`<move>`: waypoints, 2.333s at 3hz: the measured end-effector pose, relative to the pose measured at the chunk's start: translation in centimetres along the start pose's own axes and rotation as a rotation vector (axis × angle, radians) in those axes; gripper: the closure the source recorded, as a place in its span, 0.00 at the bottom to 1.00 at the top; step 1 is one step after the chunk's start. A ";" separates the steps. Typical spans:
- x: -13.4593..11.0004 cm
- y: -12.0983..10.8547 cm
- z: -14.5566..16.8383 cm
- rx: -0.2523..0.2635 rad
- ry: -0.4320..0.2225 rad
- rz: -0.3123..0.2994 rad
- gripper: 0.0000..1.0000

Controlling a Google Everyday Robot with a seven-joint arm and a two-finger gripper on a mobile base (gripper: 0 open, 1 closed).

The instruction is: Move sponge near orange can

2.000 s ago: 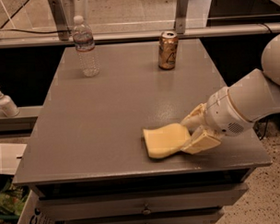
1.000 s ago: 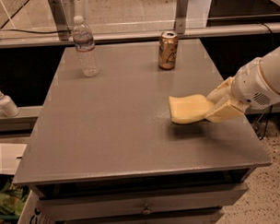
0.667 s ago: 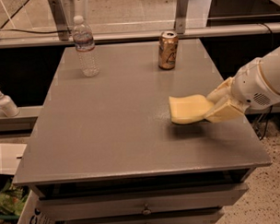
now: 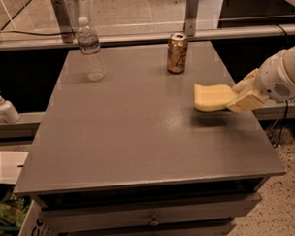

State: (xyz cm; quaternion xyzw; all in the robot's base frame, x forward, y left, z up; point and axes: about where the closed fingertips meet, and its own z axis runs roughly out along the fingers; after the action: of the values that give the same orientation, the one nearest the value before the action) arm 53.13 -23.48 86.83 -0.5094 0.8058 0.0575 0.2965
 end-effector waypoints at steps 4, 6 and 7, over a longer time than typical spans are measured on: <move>-1.0 -13.4 4.4 0.155 0.037 0.082 1.00; -2.6 -15.5 7.6 0.164 0.066 0.086 1.00; -3.0 -15.8 8.7 0.152 0.072 0.090 0.88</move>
Offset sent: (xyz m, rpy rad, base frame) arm 0.1229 -0.0677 0.0079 -0.0302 -0.0909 -0.1865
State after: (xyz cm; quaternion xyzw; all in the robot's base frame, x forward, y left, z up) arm 71.23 -25.21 84.62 -0.4505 0.8400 -0.0089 0.3024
